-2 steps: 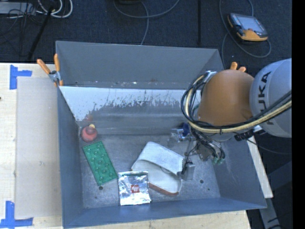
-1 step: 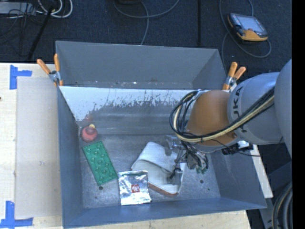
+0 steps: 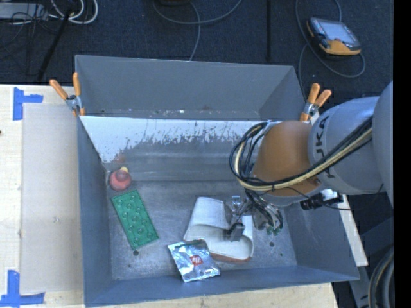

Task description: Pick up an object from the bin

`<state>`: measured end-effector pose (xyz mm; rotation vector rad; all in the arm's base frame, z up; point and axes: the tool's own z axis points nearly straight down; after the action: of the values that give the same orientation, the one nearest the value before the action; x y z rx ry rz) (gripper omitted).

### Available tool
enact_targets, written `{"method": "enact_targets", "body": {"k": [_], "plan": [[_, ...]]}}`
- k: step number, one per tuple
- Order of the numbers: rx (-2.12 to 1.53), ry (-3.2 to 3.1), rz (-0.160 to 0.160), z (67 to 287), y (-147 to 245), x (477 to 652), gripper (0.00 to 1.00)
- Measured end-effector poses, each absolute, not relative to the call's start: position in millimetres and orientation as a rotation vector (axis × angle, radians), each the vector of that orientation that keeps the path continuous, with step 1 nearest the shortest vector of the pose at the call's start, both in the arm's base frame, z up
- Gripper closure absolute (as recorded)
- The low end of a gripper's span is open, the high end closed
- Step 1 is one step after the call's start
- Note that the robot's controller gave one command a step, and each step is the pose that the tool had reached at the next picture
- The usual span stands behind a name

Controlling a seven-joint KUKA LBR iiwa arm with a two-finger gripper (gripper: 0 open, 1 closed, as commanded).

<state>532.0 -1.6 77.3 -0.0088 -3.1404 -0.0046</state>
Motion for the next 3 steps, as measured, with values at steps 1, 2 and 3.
{"method": "enact_targets", "body": {"k": [1, 2, 3], "plan": [[0.015, -3.149, 0.0, 185.4, -4.6, 523.5, 1.0], [-0.092, -3.134, -0.002, 111.1, 31.9, 522.4, 1.0], [-0.093, -3.139, 0.0, 114.3, 30.5, 523.8, 0.0]]}}
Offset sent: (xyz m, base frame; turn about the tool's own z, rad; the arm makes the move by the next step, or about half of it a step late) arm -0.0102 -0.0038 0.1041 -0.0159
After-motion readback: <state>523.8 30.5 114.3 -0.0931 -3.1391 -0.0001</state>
